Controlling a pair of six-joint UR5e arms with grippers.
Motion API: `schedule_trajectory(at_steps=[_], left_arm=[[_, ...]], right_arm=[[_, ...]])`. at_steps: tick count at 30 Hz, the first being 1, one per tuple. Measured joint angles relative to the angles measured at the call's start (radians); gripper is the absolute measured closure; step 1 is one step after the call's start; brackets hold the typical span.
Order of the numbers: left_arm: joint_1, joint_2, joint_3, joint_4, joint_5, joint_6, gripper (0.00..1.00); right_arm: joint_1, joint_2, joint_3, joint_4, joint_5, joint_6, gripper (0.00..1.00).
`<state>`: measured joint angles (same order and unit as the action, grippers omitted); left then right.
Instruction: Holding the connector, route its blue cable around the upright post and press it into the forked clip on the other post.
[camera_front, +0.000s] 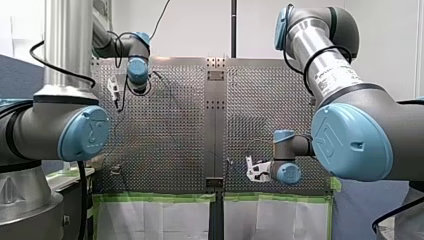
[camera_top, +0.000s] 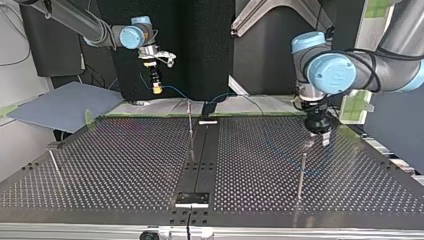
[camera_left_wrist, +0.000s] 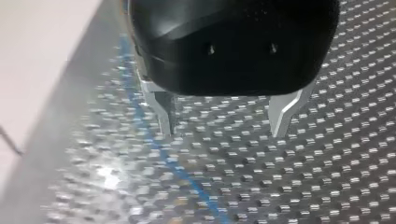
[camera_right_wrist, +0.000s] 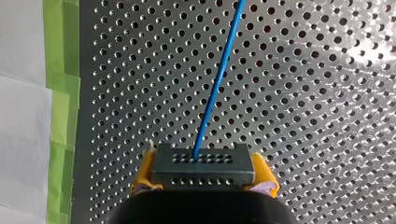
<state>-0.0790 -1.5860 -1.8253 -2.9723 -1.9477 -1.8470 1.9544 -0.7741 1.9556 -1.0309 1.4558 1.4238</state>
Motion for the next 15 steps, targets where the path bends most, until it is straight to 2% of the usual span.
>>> schedule_trajectory(at_steps=[10,15], left_arm=[[0.002,0.083,0.083,-0.083,-0.080,0.017,0.00],[0.003,0.129,0.128,-0.129,-0.067,0.016,0.00]], right_arm=[[0.001,0.000,0.000,-0.001,0.000,0.001,0.56],[0.001,0.000,0.000,-0.005,-0.001,0.002,0.56]])
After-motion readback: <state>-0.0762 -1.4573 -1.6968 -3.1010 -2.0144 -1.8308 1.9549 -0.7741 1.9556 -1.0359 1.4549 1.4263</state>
